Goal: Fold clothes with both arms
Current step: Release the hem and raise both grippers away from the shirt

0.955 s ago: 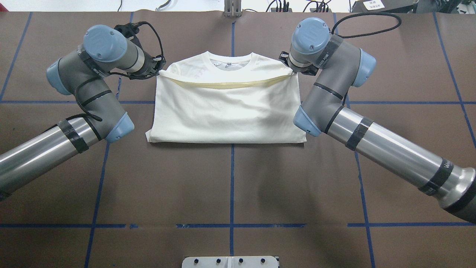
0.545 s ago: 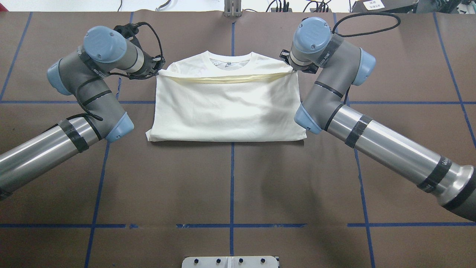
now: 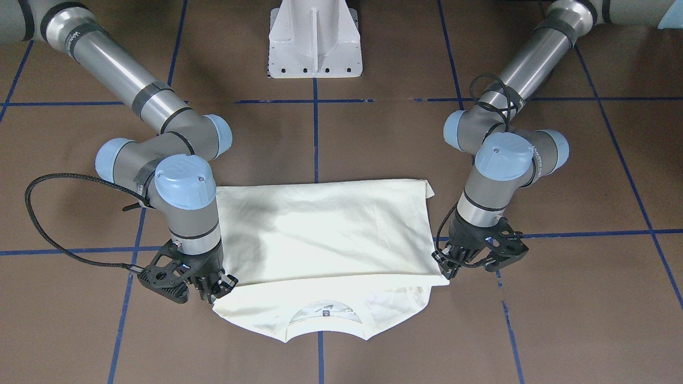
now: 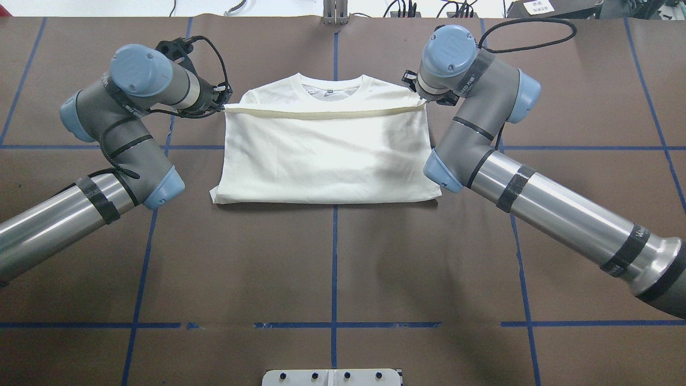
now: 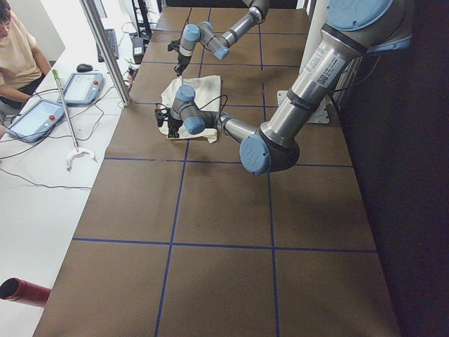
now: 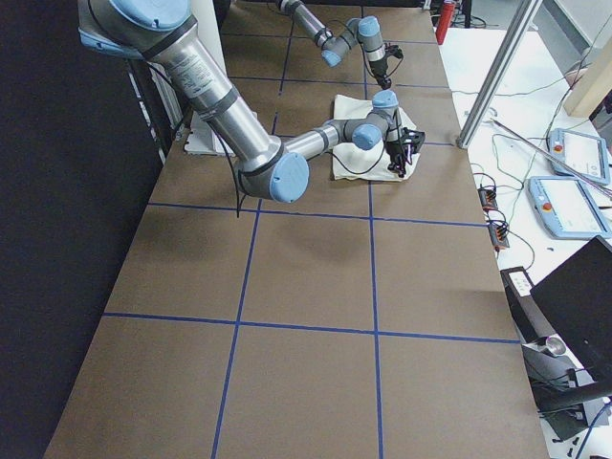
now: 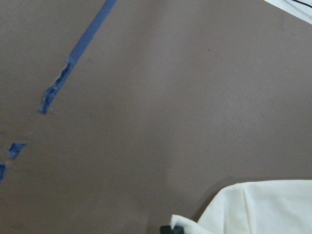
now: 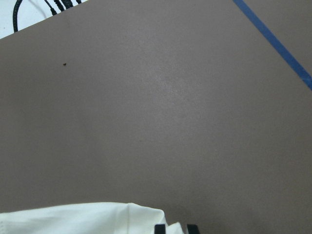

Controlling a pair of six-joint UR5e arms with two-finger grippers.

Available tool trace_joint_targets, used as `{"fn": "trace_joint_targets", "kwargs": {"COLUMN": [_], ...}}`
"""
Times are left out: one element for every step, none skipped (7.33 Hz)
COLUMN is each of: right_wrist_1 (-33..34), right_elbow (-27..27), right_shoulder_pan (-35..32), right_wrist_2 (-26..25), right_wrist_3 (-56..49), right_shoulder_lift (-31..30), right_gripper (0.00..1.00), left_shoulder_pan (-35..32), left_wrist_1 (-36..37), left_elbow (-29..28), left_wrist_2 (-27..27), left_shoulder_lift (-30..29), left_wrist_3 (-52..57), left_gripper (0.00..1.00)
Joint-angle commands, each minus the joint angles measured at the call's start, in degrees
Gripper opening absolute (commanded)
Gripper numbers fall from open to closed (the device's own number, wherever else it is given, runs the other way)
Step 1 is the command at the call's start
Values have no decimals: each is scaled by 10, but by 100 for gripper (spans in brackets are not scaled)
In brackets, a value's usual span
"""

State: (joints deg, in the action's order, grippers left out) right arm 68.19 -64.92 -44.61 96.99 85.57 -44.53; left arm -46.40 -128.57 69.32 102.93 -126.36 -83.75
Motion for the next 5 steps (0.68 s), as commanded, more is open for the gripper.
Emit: {"fn": "trace_joint_targets", "kwargs": {"right_wrist_1": [-2, 0, -2, 0, 3], "right_elbow": [-24, -68, -131, -192, -254], "right_shoulder_pan": [0, -2, 7, 25, 47], "right_wrist_2": [5, 35, 58, 59, 59], "right_wrist_3": [7, 13, 24, 39, 81], "right_shoulder_lift": [-5, -26, -81, -125, -171], "right_gripper": [47, 47, 50, 51, 55], "left_shoulder_pan": [-2, -7, -11, -11, -14], "left_wrist_1": [-6, -6, -6, -6, -6], "left_elbow": [23, 49, 63, 67, 68], "left_wrist_2": [1, 3, 3, 3, 3], "left_shoulder_lift": [3, 16, 21, 21, 21], "left_wrist_3": [-1, 0, -1, -2, -2], "left_gripper": [40, 40, 40, 40, 40]}}
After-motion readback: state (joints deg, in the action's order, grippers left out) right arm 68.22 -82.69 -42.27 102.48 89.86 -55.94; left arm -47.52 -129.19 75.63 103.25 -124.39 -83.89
